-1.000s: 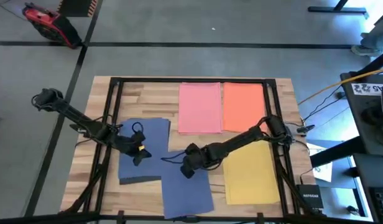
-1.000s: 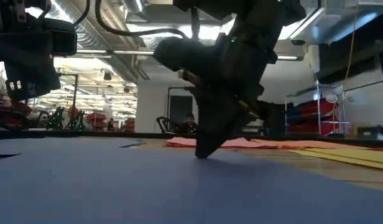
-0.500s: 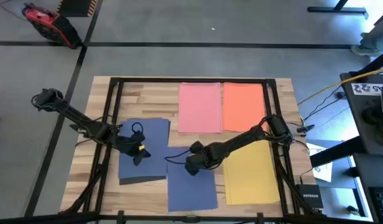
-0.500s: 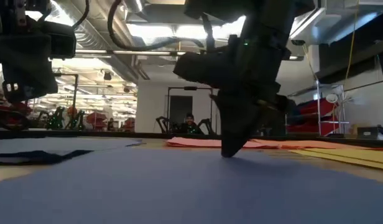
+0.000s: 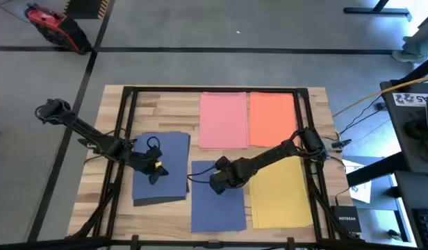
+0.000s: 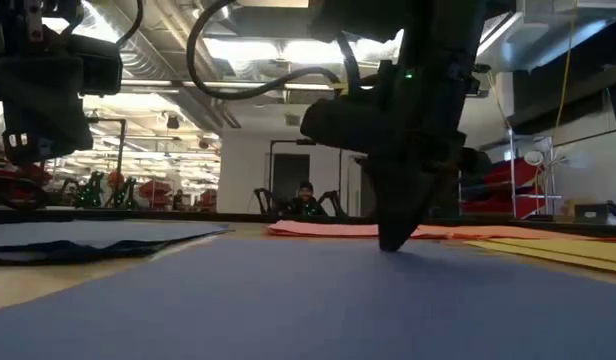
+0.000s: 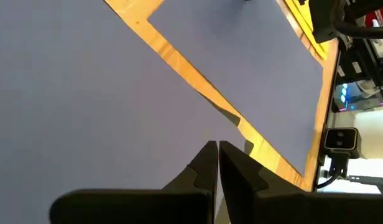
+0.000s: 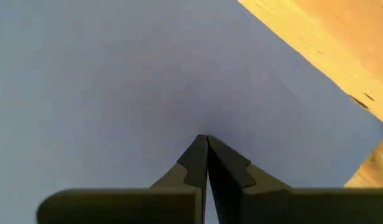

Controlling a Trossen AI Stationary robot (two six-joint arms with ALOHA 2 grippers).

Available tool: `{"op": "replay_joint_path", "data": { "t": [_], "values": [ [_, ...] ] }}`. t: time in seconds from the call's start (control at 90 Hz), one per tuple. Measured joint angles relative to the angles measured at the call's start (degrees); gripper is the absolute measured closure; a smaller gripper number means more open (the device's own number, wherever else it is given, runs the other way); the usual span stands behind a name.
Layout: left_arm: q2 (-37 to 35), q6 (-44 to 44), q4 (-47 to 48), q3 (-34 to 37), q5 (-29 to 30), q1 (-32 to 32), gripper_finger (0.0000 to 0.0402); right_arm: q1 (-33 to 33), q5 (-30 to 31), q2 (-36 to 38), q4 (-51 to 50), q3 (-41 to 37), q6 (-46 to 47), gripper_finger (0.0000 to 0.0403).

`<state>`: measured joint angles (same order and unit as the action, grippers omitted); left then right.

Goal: Organize paper
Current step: Put all of the blue paper at the lower center of the table

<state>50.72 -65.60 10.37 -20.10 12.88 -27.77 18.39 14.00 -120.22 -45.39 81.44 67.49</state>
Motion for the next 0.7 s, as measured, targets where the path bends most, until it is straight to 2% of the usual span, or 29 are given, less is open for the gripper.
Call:
{"op": "replay_joint_path", "data": {
  "t": [0.244,0.333,0.511,0.6,0.7],
  "values": [
    [0.0,0.0,0.0,0.0,0.0,0.0,0.0402,-0.1,1.9,4.8,2.0,-0.1,-4.8,0.0403],
    [0.0,0.0,-0.1,0.0,0.0,0.0,0.0402,0.0,-0.5,5.4,6.9,-0.1,-10.4,0.0403],
    [-0.1,0.0,-0.5,0.0,0.0,-1.4,0.0402,0.2,-4.9,6.3,24.7,0.1,-22.9,0.0403],
    [-0.5,-0.1,-0.5,0.0,0.0,-2.7,0.0402,0.7,-4.9,5.6,30.2,0.1,-28.0,0.0398],
    [-1.6,-1.2,-0.9,0.0,1.9,-4.6,0.0402,1.3,-3.9,4.5,32.4,0.8,-31.4,0.0375]
  ]
}}
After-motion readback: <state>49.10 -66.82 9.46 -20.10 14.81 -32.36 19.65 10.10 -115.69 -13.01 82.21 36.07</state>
